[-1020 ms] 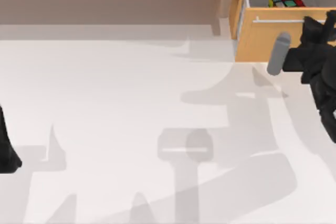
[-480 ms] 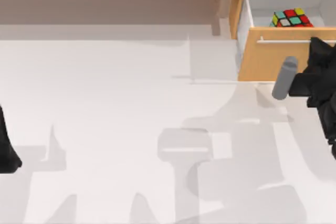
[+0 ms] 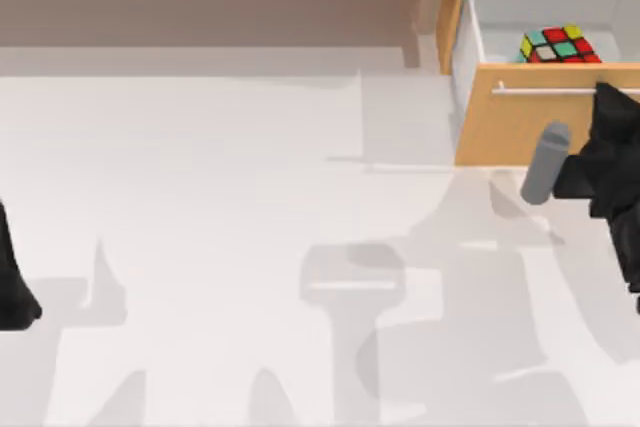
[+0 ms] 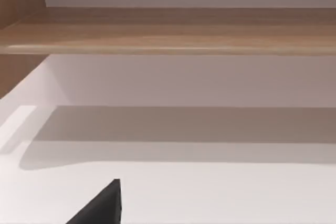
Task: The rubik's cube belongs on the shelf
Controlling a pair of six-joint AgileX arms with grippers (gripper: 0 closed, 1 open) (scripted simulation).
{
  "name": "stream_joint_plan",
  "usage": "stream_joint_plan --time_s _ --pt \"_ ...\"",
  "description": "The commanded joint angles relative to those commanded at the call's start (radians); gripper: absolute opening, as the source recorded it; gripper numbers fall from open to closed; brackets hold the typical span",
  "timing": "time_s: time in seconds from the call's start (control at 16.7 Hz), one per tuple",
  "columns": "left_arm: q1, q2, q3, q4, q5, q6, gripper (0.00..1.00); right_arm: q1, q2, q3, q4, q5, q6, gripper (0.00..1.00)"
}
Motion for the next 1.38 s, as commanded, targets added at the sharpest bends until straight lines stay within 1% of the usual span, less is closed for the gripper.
stream_joint_plan --time_s 0.36,0.66,1.38 --pt "0.000 0.000 0.000 0.000 0.000 0.000 1.00 0.056 -0.052 -0.192 0.133 0.056 0.006 0.00" --pt "0.000 0.000 0.000 0.000 0.000 0.000 1.00 0.062 -0.058 -0.208 0.147 0.062 0.006 0.00" --pt "0.000 0.000 0.000 0.000 0.000 0.000 1.00 0.062 -0.058 -0.208 0.147 0.062 0.006 0.90"
